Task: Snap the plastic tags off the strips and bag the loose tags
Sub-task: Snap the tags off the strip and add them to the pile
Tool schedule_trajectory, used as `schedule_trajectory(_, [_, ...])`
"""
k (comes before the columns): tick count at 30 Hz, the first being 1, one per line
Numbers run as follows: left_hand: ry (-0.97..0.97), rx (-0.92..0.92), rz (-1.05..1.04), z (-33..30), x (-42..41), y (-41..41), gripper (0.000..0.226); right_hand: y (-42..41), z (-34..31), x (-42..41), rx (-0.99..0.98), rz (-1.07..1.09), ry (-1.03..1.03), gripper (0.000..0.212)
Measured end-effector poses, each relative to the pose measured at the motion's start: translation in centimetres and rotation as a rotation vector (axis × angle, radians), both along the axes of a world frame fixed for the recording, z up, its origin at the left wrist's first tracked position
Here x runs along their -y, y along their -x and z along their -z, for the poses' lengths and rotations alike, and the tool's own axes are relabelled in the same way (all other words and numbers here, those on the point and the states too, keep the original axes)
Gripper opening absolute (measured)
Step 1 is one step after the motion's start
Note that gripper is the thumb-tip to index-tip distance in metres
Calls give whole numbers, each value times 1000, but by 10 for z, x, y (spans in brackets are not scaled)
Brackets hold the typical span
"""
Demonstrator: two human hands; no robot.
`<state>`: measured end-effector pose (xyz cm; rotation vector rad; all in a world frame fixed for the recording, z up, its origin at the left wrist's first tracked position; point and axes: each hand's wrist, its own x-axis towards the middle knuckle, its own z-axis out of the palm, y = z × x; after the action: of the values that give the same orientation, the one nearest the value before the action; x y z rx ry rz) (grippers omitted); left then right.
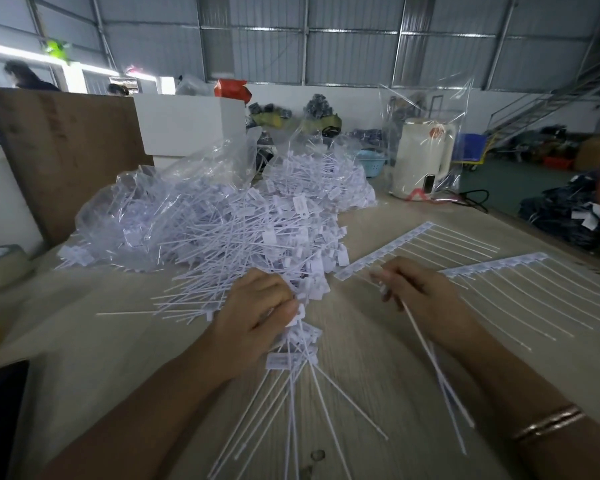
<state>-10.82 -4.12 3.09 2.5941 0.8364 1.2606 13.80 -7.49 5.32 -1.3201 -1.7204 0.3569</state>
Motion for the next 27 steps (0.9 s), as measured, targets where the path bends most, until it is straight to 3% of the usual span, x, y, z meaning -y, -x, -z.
schedule_trajectory(5, [-62, -203, -342, 2, 5, -9, 47, 17, 8, 6, 279, -77, 11, 6])
schedule_trajectory(8, [-7, -73, -254, -2, 11, -15, 50, 46, 13, 9, 278, -223, -106, 13])
schedule_trajectory(13, [96, -77, -147, 1, 14, -19, 38, 48, 13, 14, 166, -333, -91, 19])
schedule_trajectory(15, [107, -71, -171, 2, 10, -17, 45, 39, 12, 13, 179, -323, -52, 15])
schedule_trajectory(19, [99, -90, -179, 4, 10, -16, 53, 33, 15, 9, 386, -142, -114, 18])
schedule_trajectory(24, [49, -76, -106, 1, 9, -13, 32, 33, 14, 5, 281, -213, -46, 16])
schedule_trajectory(27, [29, -95, -86, 1, 9, -15, 33, 34, 16, 4, 224, -277, 7, 22])
